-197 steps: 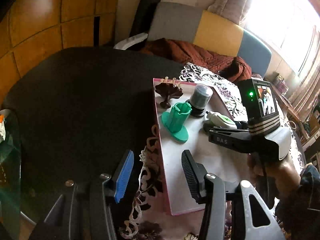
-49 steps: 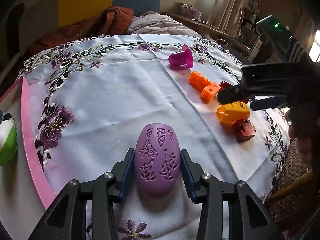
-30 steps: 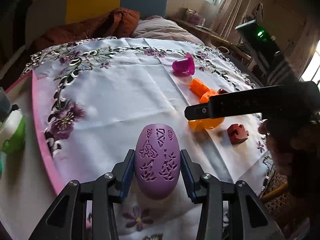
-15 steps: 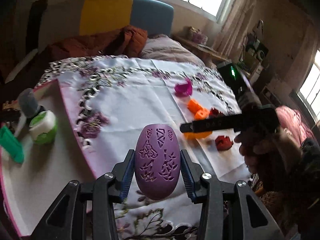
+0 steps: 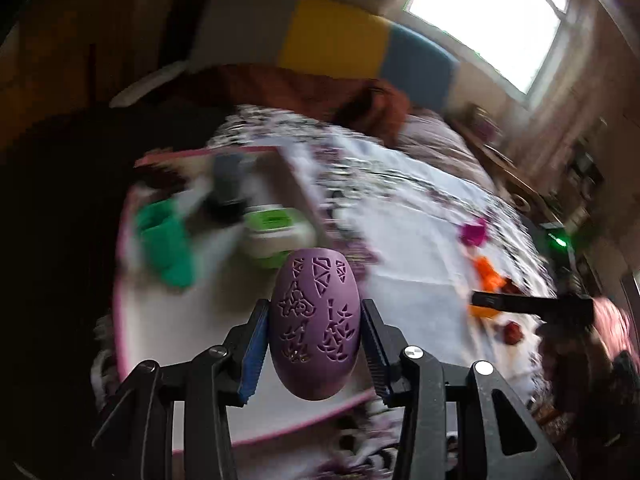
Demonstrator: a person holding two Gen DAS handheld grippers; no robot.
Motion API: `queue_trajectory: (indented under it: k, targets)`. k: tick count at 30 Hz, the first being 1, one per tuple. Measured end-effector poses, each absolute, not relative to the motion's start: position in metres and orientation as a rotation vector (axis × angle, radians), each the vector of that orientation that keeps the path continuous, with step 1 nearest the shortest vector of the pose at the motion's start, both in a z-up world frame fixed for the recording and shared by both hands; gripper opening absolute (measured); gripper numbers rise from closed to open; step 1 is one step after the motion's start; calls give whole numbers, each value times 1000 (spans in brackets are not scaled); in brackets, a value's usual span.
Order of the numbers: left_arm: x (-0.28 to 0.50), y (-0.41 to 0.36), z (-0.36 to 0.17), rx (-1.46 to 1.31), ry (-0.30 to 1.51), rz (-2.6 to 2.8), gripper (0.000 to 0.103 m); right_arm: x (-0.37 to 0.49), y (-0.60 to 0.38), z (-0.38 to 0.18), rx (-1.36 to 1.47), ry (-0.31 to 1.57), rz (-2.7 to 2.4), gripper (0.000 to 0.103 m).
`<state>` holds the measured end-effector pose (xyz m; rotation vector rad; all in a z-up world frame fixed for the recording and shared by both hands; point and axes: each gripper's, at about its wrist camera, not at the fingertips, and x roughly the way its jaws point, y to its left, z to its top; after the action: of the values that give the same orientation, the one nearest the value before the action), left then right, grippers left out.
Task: Organize rigid objects
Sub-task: 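Carry the purple egg into the tray and open the left gripper while the right grasps the whistle, then carry the yellow whistle into the tray and open the right gripper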
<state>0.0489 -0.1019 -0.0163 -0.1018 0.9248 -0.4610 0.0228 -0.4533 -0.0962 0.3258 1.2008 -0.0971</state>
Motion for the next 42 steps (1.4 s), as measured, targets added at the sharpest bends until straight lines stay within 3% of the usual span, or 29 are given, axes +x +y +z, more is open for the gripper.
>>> queue_trajectory:
  k: [13, 24, 42]
  targets:
    - [90, -45, -61, -142, 1060, -252, 44, 23, -453, -96, 311, 1198, -97, 77]
    - [129, -49, -64, -35, 1020, -203, 44, 23, -452, -95, 302, 1194, -98, 77]
    - [86, -56, -35, -8, 909, -214, 45, 24, -448, -97, 256, 1200, -119, 77]
